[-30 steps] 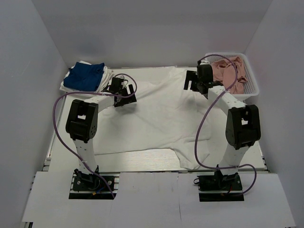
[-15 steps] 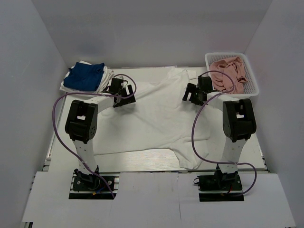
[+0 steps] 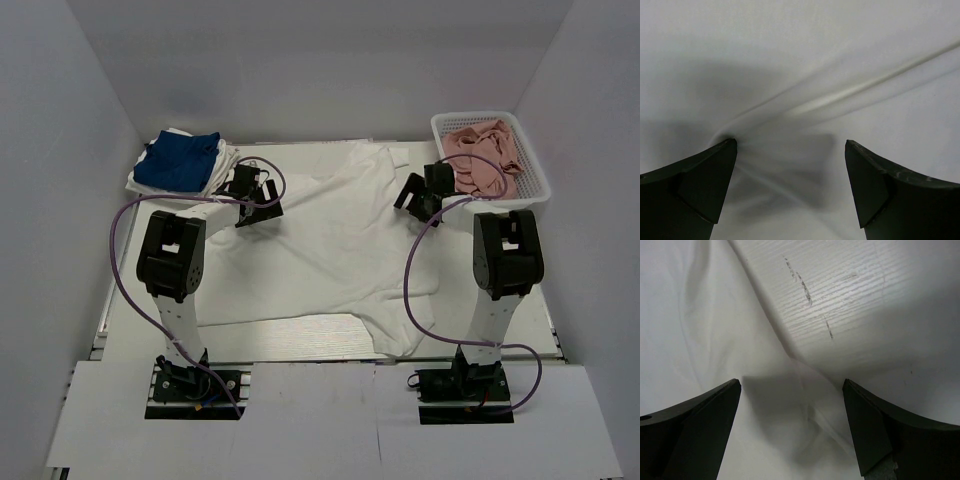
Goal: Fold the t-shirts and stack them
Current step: Flatten out the tshirt
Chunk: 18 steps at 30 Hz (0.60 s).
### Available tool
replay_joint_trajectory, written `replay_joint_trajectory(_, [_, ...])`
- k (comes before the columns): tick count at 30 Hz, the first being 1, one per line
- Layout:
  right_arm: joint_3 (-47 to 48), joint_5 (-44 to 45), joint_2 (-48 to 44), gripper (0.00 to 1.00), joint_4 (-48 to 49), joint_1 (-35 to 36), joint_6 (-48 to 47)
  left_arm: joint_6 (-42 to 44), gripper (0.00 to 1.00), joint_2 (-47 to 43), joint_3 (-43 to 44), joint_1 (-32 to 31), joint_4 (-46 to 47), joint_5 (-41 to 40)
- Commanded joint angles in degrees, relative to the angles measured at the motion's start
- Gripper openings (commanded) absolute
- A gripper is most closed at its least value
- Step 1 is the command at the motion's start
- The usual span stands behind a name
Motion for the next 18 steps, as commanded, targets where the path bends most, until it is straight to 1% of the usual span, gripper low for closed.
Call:
replay_joint_trajectory(1, [-2.94,7.70,-0.94,0.89,-7.98,-3.41,2.42,-0.30,1.00,-0.40,-1.84,0.81,-6.92,-2.41])
replay_joint_trajectory(5, [-3.82,5.07,-0.85,0.89,-6.58,-4.38,1.37,-0.30,1.00,-0.40,-1.84,0.81,-7.53,-2.41])
replay_joint_trajectory(8, [-3.91,6.12,-1.29,0.89,-6.48,-4.47,1.19,-0.30,1.00,-0.40,-1.84,0.81,-9.03,-4.33])
replay_joint_trajectory(10, [-3.21,6.30,-1.64,0.89,-6.40,-4.12,-0.65,-0.30,1.00,-0.93,-2.37,0.81,-9.64,-4.34])
replay_joint_trajectory(13, [-2.68,2.27,-3.22,0.89,-3.25,-2.19,-7.92,-0.30,1.00,-1.55,-3.68,0.81,-10.17,-4.34])
replay_joint_trajectory(14, [-2.68,0.43,-4.35,0.89,-2.45,-1.66,-8.91,-0.30,1.00,-2.15,-3.69,0.81,-11.39,-6.69])
replay_joint_trajectory(15, [-2.15,-0.37,-4.63,0.89,-2.27,-1.31,-12.66,-0.30,1.00,-2.16,-3.69,0.81,-12.01,-7.93])
replay_joint_trajectory(17, [-2.15,0.40,-5.50,0.89,-0.70,1.05,-14.97,-1.00,1.00,-2.16,-3.69,0.81,-13.50,-11.09])
replay_joint_trajectory(18, [-2.67,1.10,-6.90,0.89,-0.34,1.68,-18.38,-2.22,1.00,-2.16,-3.69,1.33,-15.34,-12.06])
